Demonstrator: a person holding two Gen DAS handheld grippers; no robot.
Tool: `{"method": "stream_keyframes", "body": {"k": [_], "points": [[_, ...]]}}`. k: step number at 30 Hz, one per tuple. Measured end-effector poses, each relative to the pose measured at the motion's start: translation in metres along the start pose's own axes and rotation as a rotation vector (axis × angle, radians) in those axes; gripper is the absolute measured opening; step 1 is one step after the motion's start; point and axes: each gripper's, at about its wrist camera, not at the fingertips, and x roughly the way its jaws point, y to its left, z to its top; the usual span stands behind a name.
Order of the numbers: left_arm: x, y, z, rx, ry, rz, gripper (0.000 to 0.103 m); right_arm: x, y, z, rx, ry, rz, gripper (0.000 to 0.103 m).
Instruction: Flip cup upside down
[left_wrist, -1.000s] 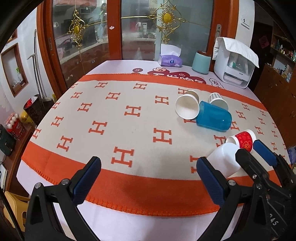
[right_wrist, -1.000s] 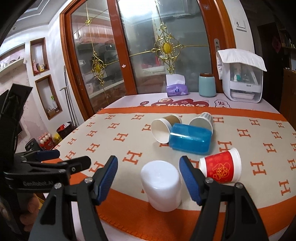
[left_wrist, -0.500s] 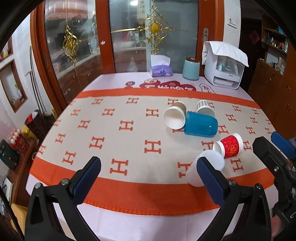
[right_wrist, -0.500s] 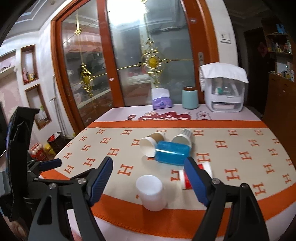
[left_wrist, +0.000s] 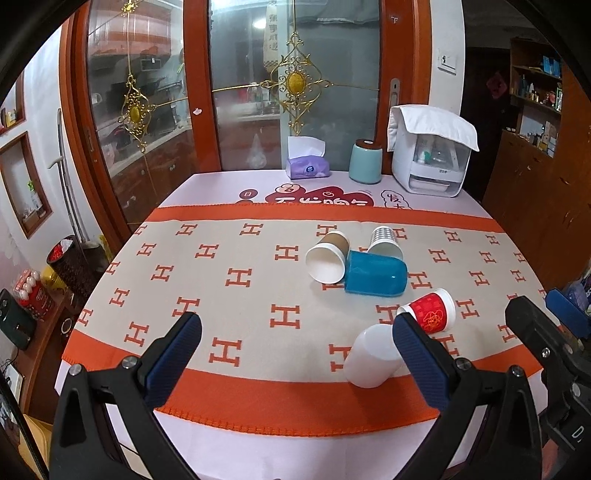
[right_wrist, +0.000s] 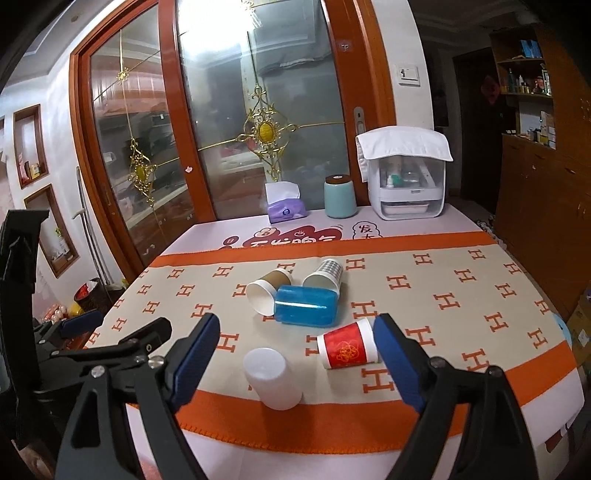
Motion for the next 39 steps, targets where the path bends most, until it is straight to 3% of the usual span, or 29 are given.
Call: {"method": "stream_keyframes", "body": {"k": [39], "points": [[0.016, -0.003, 0.008, -0.021, 0.012, -0.01, 0.102, 0.015, 0.004, -0.001, 0.005, 0.016, -0.001, 0.086]]}}
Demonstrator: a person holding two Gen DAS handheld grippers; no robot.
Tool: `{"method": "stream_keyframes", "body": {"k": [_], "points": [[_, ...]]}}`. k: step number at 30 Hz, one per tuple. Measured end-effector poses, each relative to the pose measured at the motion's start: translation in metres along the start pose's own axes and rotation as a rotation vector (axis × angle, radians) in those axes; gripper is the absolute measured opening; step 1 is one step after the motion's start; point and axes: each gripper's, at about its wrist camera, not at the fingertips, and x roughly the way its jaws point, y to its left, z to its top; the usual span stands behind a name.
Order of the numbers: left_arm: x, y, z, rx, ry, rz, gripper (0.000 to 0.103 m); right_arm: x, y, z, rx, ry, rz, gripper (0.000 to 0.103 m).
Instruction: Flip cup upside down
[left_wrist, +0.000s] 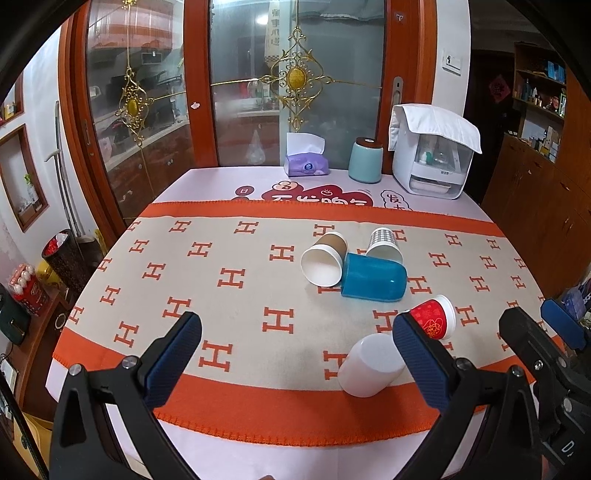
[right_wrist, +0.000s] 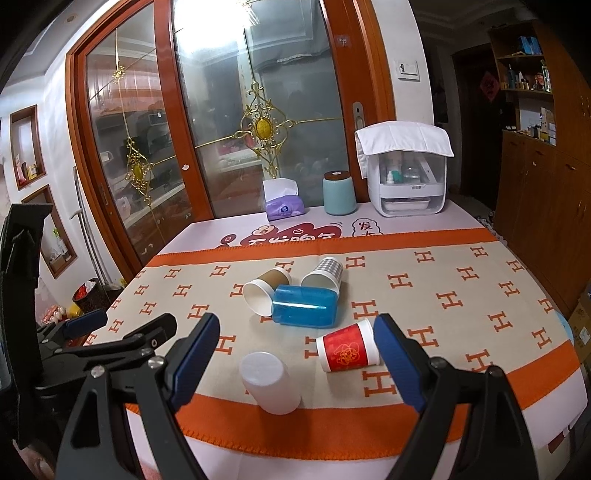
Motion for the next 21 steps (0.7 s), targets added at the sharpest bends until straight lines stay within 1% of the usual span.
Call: {"method": "stream_keyframes", "body": {"k": [21], "points": [[0.0008, -0.0023, -0.003, 0.007, -0.001, 0.0, 0.102, 0.0011, 0.0013, -0.001, 0.003, 0.0, 0.002, 0.086]]}}
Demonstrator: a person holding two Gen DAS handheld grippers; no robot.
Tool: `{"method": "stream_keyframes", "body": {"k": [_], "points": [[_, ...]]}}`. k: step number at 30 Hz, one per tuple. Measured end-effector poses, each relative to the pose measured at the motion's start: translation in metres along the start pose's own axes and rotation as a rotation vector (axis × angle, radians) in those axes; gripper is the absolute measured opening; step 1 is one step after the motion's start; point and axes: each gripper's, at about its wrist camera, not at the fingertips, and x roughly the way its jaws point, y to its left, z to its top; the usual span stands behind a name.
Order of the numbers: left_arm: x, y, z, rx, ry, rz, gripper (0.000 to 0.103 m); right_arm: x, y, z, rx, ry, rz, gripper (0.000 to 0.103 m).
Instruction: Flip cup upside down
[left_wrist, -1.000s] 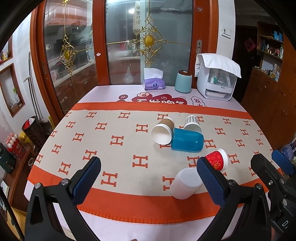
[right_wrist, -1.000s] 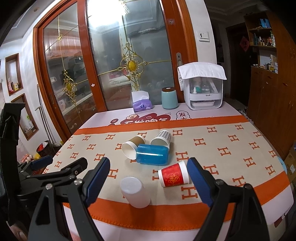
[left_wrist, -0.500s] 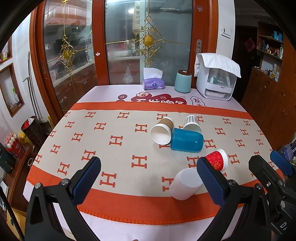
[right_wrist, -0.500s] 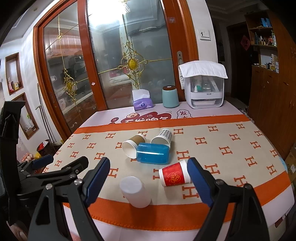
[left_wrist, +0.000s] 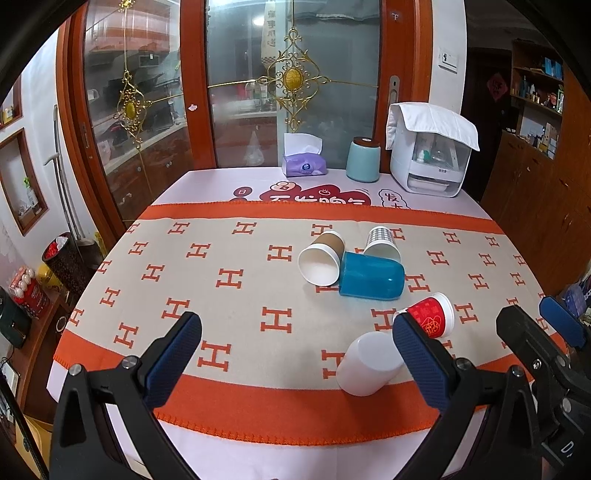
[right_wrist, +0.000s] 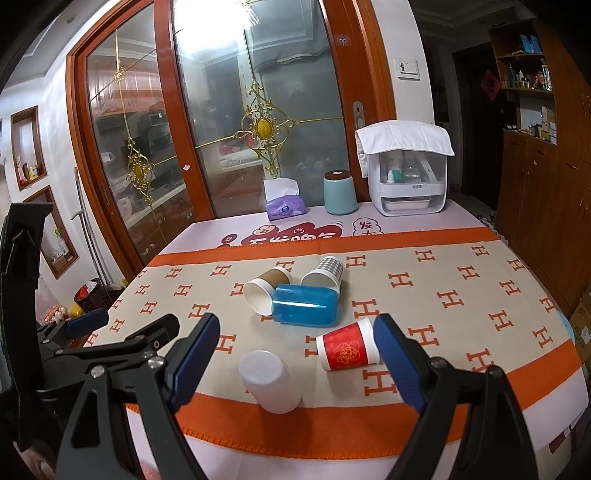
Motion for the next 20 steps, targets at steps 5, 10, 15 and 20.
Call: {"method": "stream_keyframes", "body": {"k": [5, 10, 15, 20], "points": [[0.0, 0.0, 0.0, 0.001, 0.0, 0.0, 0.102, -0.0003, -0.0015, 0.0007, -0.001, -0.001, -0.001, 0.086], [0.0, -0.0004, 0.0001, 0.001, -0.001, 0.001, 0.102, 0.0005, -0.0006, 0.0001, 0.0, 0.0, -0.001, 0.086], [0.0003, -0.0005, -0.0004, 0.002, 0.0, 0.001, 0.102, -0.0005, -0.0018, 0.0005, 0.0, 0.0, 0.0, 0.086], [0.0005, -0.0009, -0.0004, 0.003, 0.001, 0.001, 0.102, -0.0005, -0.0021, 0.0004, 0.001, 0.0, 0.0, 0.086]]}}
